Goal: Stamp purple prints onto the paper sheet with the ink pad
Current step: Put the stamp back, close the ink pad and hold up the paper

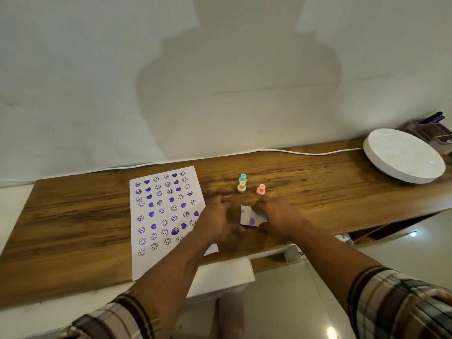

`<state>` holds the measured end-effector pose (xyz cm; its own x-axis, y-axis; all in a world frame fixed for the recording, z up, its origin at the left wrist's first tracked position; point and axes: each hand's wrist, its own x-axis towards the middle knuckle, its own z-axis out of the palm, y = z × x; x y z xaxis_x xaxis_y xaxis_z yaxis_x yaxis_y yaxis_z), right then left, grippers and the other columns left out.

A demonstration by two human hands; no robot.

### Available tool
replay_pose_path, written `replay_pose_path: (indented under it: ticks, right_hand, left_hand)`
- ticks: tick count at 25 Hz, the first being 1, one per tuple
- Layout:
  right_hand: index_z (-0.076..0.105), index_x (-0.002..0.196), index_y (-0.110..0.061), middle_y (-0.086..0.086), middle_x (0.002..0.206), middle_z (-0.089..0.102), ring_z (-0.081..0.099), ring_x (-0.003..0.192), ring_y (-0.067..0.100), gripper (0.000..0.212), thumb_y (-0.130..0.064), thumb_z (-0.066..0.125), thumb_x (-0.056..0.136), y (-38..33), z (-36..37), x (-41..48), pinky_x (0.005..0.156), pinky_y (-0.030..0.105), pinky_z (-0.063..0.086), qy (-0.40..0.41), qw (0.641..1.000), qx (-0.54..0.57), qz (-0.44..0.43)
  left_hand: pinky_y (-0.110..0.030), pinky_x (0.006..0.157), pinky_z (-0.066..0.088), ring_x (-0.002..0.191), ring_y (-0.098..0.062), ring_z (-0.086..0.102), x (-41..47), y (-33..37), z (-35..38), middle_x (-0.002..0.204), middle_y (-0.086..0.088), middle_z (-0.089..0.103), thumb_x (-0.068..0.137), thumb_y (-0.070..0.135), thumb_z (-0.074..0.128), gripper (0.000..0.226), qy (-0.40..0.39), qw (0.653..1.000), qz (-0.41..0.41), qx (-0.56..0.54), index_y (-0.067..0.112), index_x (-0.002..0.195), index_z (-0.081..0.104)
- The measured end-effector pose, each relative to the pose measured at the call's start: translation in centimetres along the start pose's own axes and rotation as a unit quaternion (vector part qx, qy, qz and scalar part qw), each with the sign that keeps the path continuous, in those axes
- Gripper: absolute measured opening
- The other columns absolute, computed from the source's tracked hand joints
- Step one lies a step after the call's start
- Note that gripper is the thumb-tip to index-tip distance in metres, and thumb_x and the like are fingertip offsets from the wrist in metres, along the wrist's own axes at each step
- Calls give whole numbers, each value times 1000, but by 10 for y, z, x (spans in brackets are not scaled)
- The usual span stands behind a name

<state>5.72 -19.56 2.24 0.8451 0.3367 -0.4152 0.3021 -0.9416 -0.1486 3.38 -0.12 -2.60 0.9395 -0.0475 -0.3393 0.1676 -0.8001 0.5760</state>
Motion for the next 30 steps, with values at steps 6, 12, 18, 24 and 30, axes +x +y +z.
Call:
replay_pose_path:
  ticks: [6, 12, 18, 24, 30]
  right_hand:
    - [55, 144, -27, 4, 147, 59, 61, 117, 20, 58, -27, 78, 91, -38, 6, -2, 97, 37, 53, 120, 987, 109, 3]
    - [62, 131, -19, 6, 131, 66, 64, 109, 24, 45, -35, 76, 92, -139, 48, 32, 84, 33, 51, 69, 966, 248, 32]
    - [60, 133, -16, 9, 135, 58, 60, 115, 26, 56, -38, 82, 86, -153, 65, 45, 91, 35, 51, 101, 987, 122, 8]
    - [55, 141, -14, 9, 141, 56, 56, 125, 27, 60, -35, 79, 90, -151, 68, 42, 99, 38, 51, 106, 982, 159, 1]
    - [55, 140, -20, 3, 140, 64, 62, 122, 28, 44, -27, 68, 99, -143, 52, 18, 91, 36, 57, 131, 901, 409, 57]
  left_hand:
    - [-46, 104, 45, 126, -32, 53, -51, -83, -56, 139, -12, 58, 85, 40, 78, 50, 303, 935, -148, -113, 17, 128, 65]
    - [-42, 96, 48, 117, -39, 57, -75, -144, -83, 112, -16, 74, 85, 30, 75, 34, 259, 911, -307, -96, 6, 108, 69]
    - [-34, 60, 56, 73, -30, 67, -58, -141, -91, 98, -13, 77, 80, 19, 77, 15, 255, 888, -317, -216, 10, 92, 74]
    - [-36, 65, 56, 73, -31, 68, -63, -143, -94, 91, -9, 76, 83, 10, 63, 10, 290, 839, -312, -340, 16, 77, 68]
    - [-23, 46, 51, 67, -11, 71, -87, -117, -123, 87, 4, 73, 95, 16, 68, 5, 278, 843, -191, -420, 21, 97, 68]
